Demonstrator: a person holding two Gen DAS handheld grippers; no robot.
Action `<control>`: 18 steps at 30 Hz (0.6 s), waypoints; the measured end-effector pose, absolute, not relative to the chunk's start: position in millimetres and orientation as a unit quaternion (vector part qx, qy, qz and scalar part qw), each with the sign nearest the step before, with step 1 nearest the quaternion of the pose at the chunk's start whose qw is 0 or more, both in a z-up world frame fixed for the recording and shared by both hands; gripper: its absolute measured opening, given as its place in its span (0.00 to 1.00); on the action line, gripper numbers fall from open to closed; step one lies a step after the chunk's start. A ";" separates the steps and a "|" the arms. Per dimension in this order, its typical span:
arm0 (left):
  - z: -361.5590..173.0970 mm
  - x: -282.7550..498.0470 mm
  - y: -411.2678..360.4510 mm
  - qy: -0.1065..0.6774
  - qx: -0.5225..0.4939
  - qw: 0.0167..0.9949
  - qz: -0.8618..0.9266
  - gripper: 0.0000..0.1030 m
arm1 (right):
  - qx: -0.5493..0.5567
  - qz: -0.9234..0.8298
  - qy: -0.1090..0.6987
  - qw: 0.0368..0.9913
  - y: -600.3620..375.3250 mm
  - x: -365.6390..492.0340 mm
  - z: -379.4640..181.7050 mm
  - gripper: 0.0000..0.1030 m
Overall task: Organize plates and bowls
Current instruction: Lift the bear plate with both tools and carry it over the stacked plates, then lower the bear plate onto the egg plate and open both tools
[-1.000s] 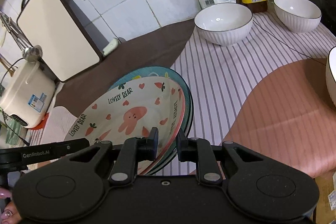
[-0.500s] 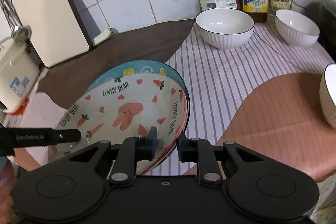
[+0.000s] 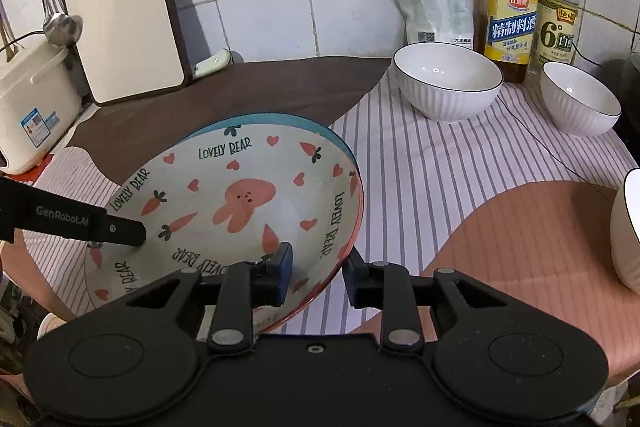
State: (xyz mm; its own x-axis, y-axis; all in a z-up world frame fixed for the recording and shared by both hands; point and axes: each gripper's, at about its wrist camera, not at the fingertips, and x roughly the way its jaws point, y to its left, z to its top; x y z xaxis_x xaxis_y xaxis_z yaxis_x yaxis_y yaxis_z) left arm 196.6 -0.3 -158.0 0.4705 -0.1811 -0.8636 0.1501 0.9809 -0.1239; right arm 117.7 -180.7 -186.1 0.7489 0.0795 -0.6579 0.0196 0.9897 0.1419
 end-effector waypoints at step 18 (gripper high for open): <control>-163.9 203.1 -11.2 0.491 0.027 0.868 -0.063 0.23 | -0.011 0.007 0.330 0.944 -166.4 121.3 -191.7 0.38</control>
